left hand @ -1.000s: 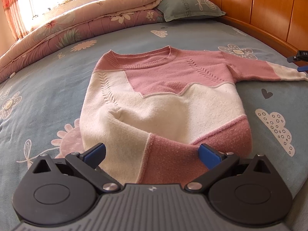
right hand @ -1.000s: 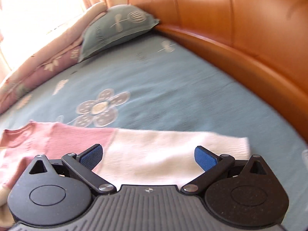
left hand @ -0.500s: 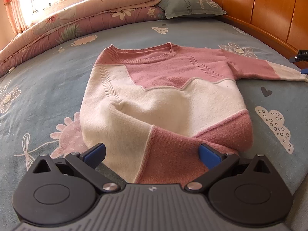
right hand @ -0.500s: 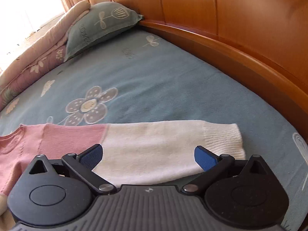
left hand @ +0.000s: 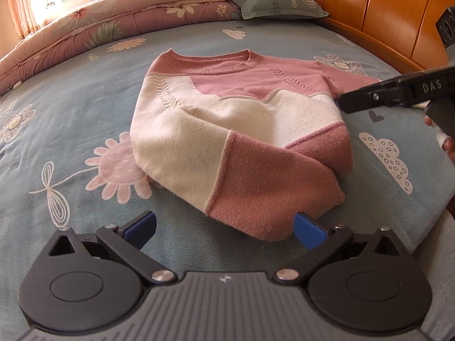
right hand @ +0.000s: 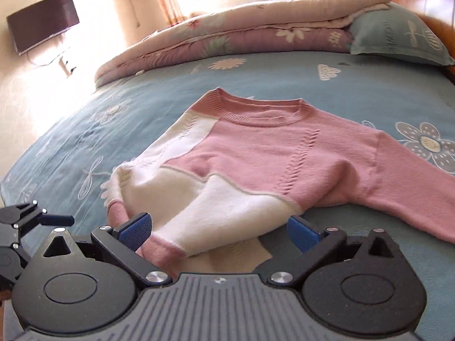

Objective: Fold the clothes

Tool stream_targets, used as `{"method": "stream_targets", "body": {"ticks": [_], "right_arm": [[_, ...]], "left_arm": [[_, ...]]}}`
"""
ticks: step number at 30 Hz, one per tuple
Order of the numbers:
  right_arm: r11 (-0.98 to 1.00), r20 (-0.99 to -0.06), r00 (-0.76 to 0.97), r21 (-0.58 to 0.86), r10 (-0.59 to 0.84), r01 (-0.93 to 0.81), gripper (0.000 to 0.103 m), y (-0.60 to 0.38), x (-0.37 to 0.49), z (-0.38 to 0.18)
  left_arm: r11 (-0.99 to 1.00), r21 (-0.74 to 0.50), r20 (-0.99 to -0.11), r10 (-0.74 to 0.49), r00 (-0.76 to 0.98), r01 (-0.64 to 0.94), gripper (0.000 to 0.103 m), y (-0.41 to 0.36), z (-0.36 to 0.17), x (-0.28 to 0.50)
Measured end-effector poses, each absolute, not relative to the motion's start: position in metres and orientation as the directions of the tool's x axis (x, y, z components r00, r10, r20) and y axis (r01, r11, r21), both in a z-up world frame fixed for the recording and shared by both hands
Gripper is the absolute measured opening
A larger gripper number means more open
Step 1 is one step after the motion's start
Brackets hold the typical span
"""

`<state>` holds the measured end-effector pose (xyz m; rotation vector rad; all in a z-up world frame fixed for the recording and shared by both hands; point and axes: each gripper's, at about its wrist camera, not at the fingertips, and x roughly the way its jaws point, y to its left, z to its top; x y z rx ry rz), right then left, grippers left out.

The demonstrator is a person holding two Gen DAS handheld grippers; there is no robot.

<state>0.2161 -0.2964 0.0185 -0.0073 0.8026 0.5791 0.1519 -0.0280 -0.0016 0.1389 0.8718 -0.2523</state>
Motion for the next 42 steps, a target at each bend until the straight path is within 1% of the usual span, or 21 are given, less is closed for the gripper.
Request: {"method": "stream_targets", "body": {"ticks": [2, 4, 9, 11, 13, 16, 19, 22, 25, 27, 30, 32, 35, 37, 42], "right_arm": [[0.846, -0.705, 0.557, 0.118, 0.44, -0.52, 0.103, -0.272, 0.201, 0.013], [0.85, -0.726, 0.56, 0.063, 0.399, -0.524, 0.103, -0.261, 0.188, 0.006], [0.884, -0.757, 0.571, 0.019, 0.317, -0.467, 0.103, -0.269, 0.158, -0.014], [0.887, -0.748, 0.59, -0.004, 0.304, -0.462, 0.103, -0.267, 0.147, -0.014], [0.877, -0.732, 0.62, -0.062, 0.284, -0.476, 0.103, -0.255, 0.137, -0.01], [0.838, -0.687, 0.682, -0.198, 0.251, -0.508, 0.103, -0.228, 0.128, -0.004], [0.777, -0.647, 0.712, -0.289, 0.272, -0.559, 0.103, -0.195, 0.126, -0.002], [0.714, -0.632, 0.718, -0.355, 0.292, -0.603, 0.103, -0.161, 0.129, -0.009], [0.649, -0.643, 0.708, -0.411, 0.291, -0.64, 0.103, -0.13, 0.133, -0.027], [0.608, -0.631, 0.739, -0.498, 0.234, -0.618, 0.103, -0.116, 0.137, -0.044], [0.594, -0.571, 0.807, -0.599, 0.152, -0.536, 0.103, -0.115, 0.143, -0.054], [0.655, -0.551, 0.817, -0.557, 0.168, -0.51, 0.103, -0.13, 0.149, -0.039], [0.768, -0.529, 0.824, -0.437, 0.201, -0.468, 0.103, -0.16, 0.163, -0.014], [0.818, -0.503, 0.846, -0.404, 0.176, -0.41, 0.103, -0.178, 0.173, -0.007], [0.896, -0.513, 0.85, -0.312, 0.12, -0.315, 0.103, -0.22, 0.205, -0.005]], "left_arm": [[0.965, 0.01, -0.771, -0.159, 0.617, 0.261, 0.102, -0.017, -0.001, 0.145], [0.968, -0.016, -0.767, -0.173, 0.618, 0.252, 0.102, -0.006, -0.002, 0.139], [0.966, -0.064, -0.762, -0.21, 0.612, 0.251, 0.102, 0.004, -0.009, 0.137], [0.966, -0.084, -0.76, -0.22, 0.611, 0.244, 0.102, 0.006, -0.013, 0.138], [0.967, -0.098, -0.76, -0.226, 0.609, 0.237, 0.102, 0.009, -0.015, 0.14], [0.977, -0.069, -0.76, -0.182, 0.624, 0.2, 0.102, 0.016, -0.016, 0.14], [0.988, -0.043, -0.762, -0.127, 0.636, 0.145, 0.102, 0.032, -0.014, 0.14], [0.994, -0.053, -0.764, -0.101, 0.637, 0.095, 0.102, 0.05, -0.013, 0.139], [0.997, -0.061, -0.767, -0.078, 0.637, 0.048, 0.102, 0.064, -0.012, 0.139], [0.998, -0.063, -0.77, -0.067, 0.635, 0.03, 0.102, 0.068, -0.012, 0.141], [0.998, -0.064, -0.769, -0.066, 0.635, 0.026, 0.102, 0.069, -0.012, 0.144], [0.997, -0.075, -0.768, -0.079, 0.636, 0.034, 0.102, 0.067, -0.013, 0.148], [0.995, -0.094, -0.76, -0.101, 0.642, 0.046, 0.102, 0.059, -0.015, 0.155], [0.993, -0.102, -0.76, -0.113, 0.64, 0.055, 0.102, 0.053, -0.017, 0.16], [0.99, -0.1, -0.769, -0.142, 0.624, 0.101, 0.102, 0.035, -0.023, 0.171]]}}
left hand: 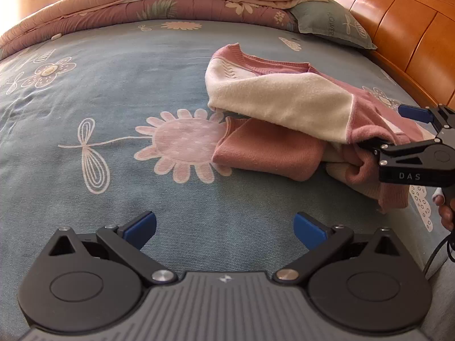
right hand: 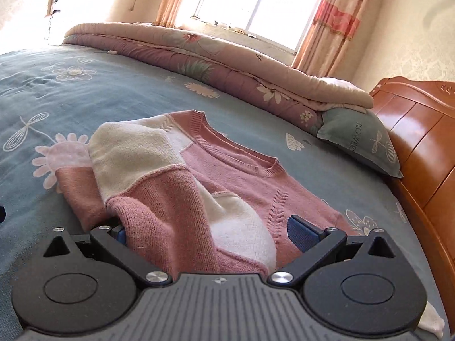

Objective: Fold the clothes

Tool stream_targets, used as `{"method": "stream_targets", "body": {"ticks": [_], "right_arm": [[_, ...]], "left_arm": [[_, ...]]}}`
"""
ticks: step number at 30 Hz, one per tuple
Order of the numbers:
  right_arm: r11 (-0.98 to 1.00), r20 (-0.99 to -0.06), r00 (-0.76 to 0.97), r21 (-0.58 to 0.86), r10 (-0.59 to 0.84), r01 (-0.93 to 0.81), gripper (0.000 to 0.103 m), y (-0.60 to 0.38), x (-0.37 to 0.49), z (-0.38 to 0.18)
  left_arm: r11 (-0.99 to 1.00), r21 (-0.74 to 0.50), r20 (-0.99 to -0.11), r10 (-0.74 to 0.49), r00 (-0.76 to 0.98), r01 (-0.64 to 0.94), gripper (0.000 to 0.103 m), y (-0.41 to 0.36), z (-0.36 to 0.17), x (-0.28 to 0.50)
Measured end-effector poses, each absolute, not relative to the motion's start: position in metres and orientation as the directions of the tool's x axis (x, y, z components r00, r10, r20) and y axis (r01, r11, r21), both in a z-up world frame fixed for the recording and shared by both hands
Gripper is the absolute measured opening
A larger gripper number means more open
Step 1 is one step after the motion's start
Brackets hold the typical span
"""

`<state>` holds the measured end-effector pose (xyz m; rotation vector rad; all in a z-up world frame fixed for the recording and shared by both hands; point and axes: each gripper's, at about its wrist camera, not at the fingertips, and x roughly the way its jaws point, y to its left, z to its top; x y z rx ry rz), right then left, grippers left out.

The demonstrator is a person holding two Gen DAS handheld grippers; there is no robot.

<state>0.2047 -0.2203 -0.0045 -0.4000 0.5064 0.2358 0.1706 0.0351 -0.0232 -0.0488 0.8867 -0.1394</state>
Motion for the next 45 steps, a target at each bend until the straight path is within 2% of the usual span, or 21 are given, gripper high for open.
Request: {"method": "stream_targets", "body": {"ticks": [5, 9, 15, 18, 21, 24, 26, 29, 33, 38, 42, 45], "right_arm": [[0.96, -0.51, 0.86, -0.233, 0.018, -0.158, 0.103, -0.26, 0.232, -0.002], [0.974, -0.531, 0.847, -0.178, 0.026, -0.141, 0.103, -0.27, 0.242, -0.001], [0.954, -0.501, 0.855, -0.17, 0.133, -0.248, 0.103, -0.257, 0.231, -0.01], [0.961, -0.502, 0.851, -0.124, 0.154, -0.247, 0.103, -0.264, 0.233, -0.015], [0.968, -0.514, 0.838, -0.053, 0.182, -0.243, 0.103, -0.276, 0.236, -0.015], [0.971, -0.524, 0.827, 0.006, 0.206, -0.239, 0.103, -0.286, 0.238, -0.016], [0.971, -0.522, 0.827, 0.01, 0.208, -0.238, 0.103, -0.286, 0.238, -0.016], [0.971, -0.52, 0.83, -0.005, 0.201, -0.238, 0.103, -0.283, 0.235, -0.016], [0.968, -0.507, 0.84, -0.039, 0.193, -0.246, 0.103, -0.277, 0.229, -0.012], [0.969, -0.506, 0.841, -0.035, 0.193, -0.243, 0.103, -0.278, 0.227, -0.01], [0.969, -0.506, 0.84, -0.034, 0.195, -0.246, 0.103, -0.277, 0.226, -0.008], [0.967, -0.5, 0.844, -0.048, 0.194, -0.25, 0.103, -0.276, 0.223, -0.008]], "left_arm": [[0.991, -0.08, -0.775, -0.129, 0.619, 0.107, 0.102, 0.027, -0.025, 0.179], [0.988, -0.063, -0.772, -0.136, 0.621, 0.138, 0.102, 0.017, -0.026, 0.186], [0.973, 0.006, -0.756, -0.146, 0.638, 0.23, 0.102, -0.014, -0.026, 0.206], [0.961, 0.049, -0.745, -0.146, 0.651, 0.271, 0.102, -0.032, -0.029, 0.219], [0.951, 0.138, -0.734, -0.089, 0.673, 0.277, 0.102, -0.048, -0.037, 0.234], [0.928, 0.285, -0.695, 0.026, 0.718, 0.242, 0.102, -0.059, -0.04, 0.241], [0.912, 0.349, -0.671, 0.083, 0.737, 0.215, 0.102, -0.062, -0.04, 0.244], [0.902, 0.373, -0.676, 0.106, 0.73, 0.215, 0.102, -0.066, -0.042, 0.248], [0.845, 0.506, -0.617, 0.212, 0.758, 0.175, 0.102, -0.083, -0.054, 0.252], [0.852, 0.522, -0.554, 0.299, 0.777, 0.044, 0.103, -0.063, -0.042, 0.242], [0.843, 0.536, -0.56, 0.305, 0.77, 0.055, 0.103, -0.057, -0.04, 0.246], [0.796, 0.599, -0.531, 0.319, 0.785, 0.082, 0.103, -0.067, -0.044, 0.251]]}}
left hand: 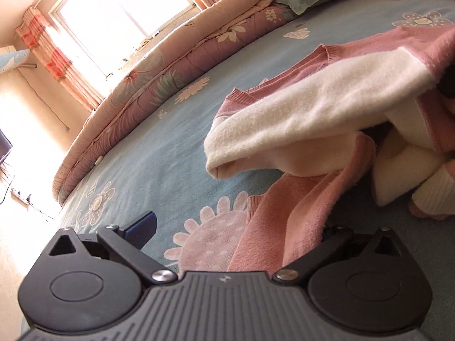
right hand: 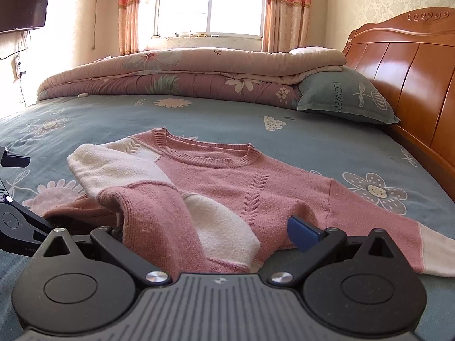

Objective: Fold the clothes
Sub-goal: 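Grasp the sweater hem with the left tool and lift it toward the collar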

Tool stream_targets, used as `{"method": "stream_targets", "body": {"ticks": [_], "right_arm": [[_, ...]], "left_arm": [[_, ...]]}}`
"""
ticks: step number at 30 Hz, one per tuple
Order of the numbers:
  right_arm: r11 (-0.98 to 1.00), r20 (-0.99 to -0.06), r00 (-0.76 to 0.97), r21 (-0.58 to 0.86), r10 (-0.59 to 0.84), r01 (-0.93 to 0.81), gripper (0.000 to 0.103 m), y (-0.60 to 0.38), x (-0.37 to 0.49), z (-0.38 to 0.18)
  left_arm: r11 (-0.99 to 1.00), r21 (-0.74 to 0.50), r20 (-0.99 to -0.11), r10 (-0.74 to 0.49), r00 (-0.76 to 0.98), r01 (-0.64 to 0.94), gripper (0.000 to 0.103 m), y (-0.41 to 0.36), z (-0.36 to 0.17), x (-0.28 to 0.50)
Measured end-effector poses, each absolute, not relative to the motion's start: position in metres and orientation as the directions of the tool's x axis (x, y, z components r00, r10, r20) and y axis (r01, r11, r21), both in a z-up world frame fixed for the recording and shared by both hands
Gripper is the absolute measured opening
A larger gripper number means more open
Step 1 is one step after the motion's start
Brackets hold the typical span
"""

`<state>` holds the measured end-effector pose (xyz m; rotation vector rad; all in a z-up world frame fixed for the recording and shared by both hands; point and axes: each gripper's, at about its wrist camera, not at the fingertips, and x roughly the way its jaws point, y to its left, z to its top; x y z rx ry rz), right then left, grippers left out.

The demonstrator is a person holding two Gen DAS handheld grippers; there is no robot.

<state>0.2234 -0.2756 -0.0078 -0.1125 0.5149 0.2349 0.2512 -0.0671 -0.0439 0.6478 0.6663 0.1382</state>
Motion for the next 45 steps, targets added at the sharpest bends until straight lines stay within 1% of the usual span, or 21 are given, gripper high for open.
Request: {"method": "stream_targets", "body": {"ticks": [1, 3, 6, 10, 11, 13, 17, 21, 24, 27, 29, 31, 33, 40, 45], "right_arm": [[0.967, -0.498, 0.845, -0.05, 0.194, -0.251, 0.103, -0.276, 0.223, -0.008], [0.967, -0.499, 0.844, -0.042, 0.198, -0.252, 0.103, -0.277, 0.223, -0.007], [0.964, -0.491, 0.843, -0.024, 0.221, -0.266, 0.103, -0.278, 0.22, -0.004], [0.947, -0.449, 0.848, -0.015, 0.28, -0.321, 0.103, -0.274, 0.21, 0.005], [0.941, -0.439, 0.849, -0.019, 0.295, -0.337, 0.103, -0.272, 0.207, 0.006], [0.933, -0.424, 0.851, -0.04, 0.309, -0.359, 0.103, -0.268, 0.202, 0.008], [0.914, -0.397, 0.854, -0.08, 0.338, -0.398, 0.103, -0.259, 0.193, 0.011], [0.905, -0.398, 0.846, -0.08, 0.355, -0.417, 0.103, -0.254, 0.191, 0.012], [0.901, -0.389, 0.846, -0.082, 0.364, -0.426, 0.103, -0.252, 0.187, 0.013], [0.894, -0.374, 0.847, -0.09, 0.378, -0.438, 0.103, -0.251, 0.184, 0.015], [0.892, -0.359, 0.852, -0.099, 0.382, -0.441, 0.103, -0.25, 0.181, 0.016], [0.892, -0.345, 0.858, -0.107, 0.381, -0.439, 0.103, -0.25, 0.18, 0.017], [0.895, -0.34, 0.863, -0.113, 0.373, -0.432, 0.103, -0.249, 0.18, 0.017], [0.895, -0.342, 0.866, -0.129, 0.364, -0.427, 0.103, -0.244, 0.183, 0.012], [0.887, -0.322, 0.876, -0.175, 0.359, -0.428, 0.103, -0.235, 0.179, 0.007]], "left_arm": [[0.792, 0.606, -0.526, 0.328, 0.784, 0.075, 0.103, -0.066, -0.044, 0.253], [0.812, 0.582, -0.533, 0.336, 0.777, 0.048, 0.103, -0.055, -0.037, 0.255], [0.811, 0.584, -0.515, 0.373, 0.772, -0.002, 0.103, -0.038, -0.029, 0.255], [0.859, 0.506, -0.616, 0.297, 0.73, 0.078, 0.103, -0.022, -0.027, 0.261], [0.864, 0.496, -0.629, 0.289, 0.721, 0.087, 0.103, -0.019, -0.027, 0.263], [0.864, 0.499, -0.625, 0.304, 0.719, 0.069, 0.103, -0.016, -0.028, 0.267], [0.858, 0.514, -0.583, 0.368, 0.724, -0.023, 0.103, 0.0, -0.015, 0.27], [0.825, 0.56, -0.545, 0.437, 0.716, -0.077, 0.095, 0.02, -0.002, 0.273], [0.799, 0.588, -0.52, 0.494, 0.697, -0.127, 0.093, 0.043, 0.003, 0.278], [0.78, 0.6, -0.508, 0.541, 0.67, -0.175, 0.088, 0.07, 0.007, 0.286], [0.776, 0.598, -0.509, 0.56, 0.653, -0.2, 0.081, 0.086, 0.009, 0.291], [0.777, 0.587, -0.521, 0.578, 0.627, -0.228, 0.066, 0.104, 0.011, 0.298], [0.772, 0.579, -0.524, 0.598, 0.607, -0.261, 0.057, 0.122, 0.012, 0.304], [0.743, 0.527, -0.519, 0.666, 0.535, -0.414, 0.055, 0.197, 0.026, 0.316], [0.689, 0.541, -0.469, 0.723, 0.507, -0.482, 0.057, 0.236, 0.035, 0.317]]}}
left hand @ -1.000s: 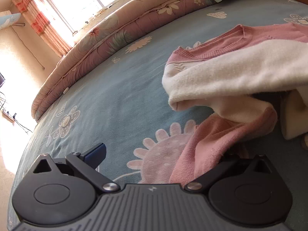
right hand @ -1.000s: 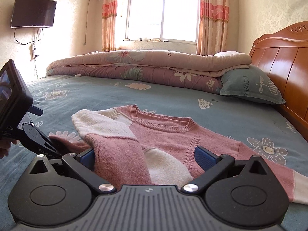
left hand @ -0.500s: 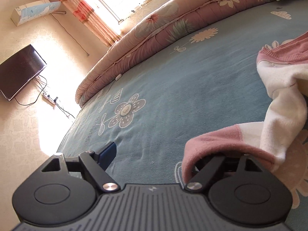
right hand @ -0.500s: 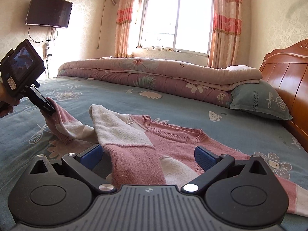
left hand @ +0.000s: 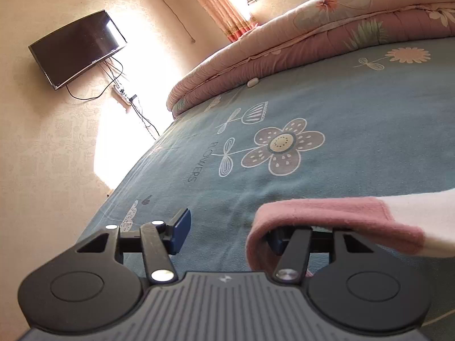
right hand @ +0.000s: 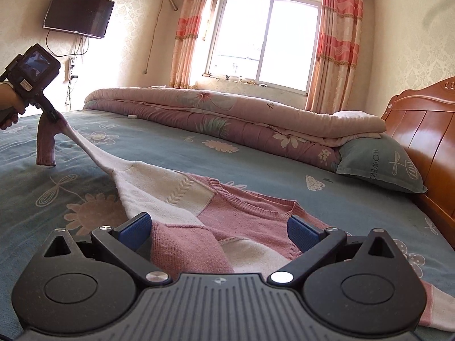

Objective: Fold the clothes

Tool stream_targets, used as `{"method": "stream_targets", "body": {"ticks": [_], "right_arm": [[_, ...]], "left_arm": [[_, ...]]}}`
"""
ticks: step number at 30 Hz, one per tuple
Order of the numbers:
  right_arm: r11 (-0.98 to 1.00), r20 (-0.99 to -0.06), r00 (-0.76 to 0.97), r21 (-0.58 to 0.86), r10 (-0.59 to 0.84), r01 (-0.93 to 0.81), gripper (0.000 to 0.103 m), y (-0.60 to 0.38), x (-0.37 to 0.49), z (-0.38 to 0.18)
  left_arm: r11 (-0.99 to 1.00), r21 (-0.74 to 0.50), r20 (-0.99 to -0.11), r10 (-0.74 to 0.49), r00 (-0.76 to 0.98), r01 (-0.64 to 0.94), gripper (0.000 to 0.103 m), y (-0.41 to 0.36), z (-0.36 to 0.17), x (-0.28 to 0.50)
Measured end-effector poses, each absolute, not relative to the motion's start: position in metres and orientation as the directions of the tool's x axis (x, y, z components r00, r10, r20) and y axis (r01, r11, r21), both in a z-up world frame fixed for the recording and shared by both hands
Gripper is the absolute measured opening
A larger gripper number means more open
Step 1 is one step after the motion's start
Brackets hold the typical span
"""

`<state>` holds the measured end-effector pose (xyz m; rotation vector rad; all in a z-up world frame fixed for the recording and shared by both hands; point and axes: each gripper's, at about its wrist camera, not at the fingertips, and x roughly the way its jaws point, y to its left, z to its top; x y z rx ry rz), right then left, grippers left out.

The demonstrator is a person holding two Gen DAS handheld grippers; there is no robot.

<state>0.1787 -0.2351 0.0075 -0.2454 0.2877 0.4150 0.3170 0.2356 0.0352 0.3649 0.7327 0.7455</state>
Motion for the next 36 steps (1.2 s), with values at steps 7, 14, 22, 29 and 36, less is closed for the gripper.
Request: {"method": "stream_targets", "body": {"ticks": [7, 14, 22, 29, 36], "right_arm": [[0.888, -0.319, 0.877, -0.17, 0.361, -0.427, 0.103, -0.231, 0.182, 0.003], [0.892, -0.267, 0.883, -0.135, 0.387, -0.432, 0.103, -0.235, 0.176, 0.008], [0.905, -0.265, 0.883, -0.073, 0.387, -0.419, 0.103, -0.243, 0.183, 0.011], [0.914, -0.268, 0.891, -0.077, 0.366, -0.398, 0.103, -0.249, 0.186, 0.01], [0.932, -0.267, 0.911, -0.097, 0.315, -0.35, 0.103, -0.259, 0.19, 0.012]], "left_arm": [[0.603, 0.581, -0.436, 0.798, 0.417, -0.547, 0.057, 0.275, 0.026, 0.304], [0.715, 0.482, -0.576, 0.694, 0.433, -0.506, 0.057, 0.28, 0.013, 0.291], [0.916, 0.308, -0.674, 0.402, 0.619, -0.258, 0.057, 0.186, 0.014, 0.336], [0.986, 0.143, -0.715, 0.166, 0.679, -0.091, 0.057, 0.097, 0.003, 0.386], [0.995, 0.013, -0.729, -0.058, 0.682, 0.098, 0.058, 0.039, 0.004, 0.358]]}}
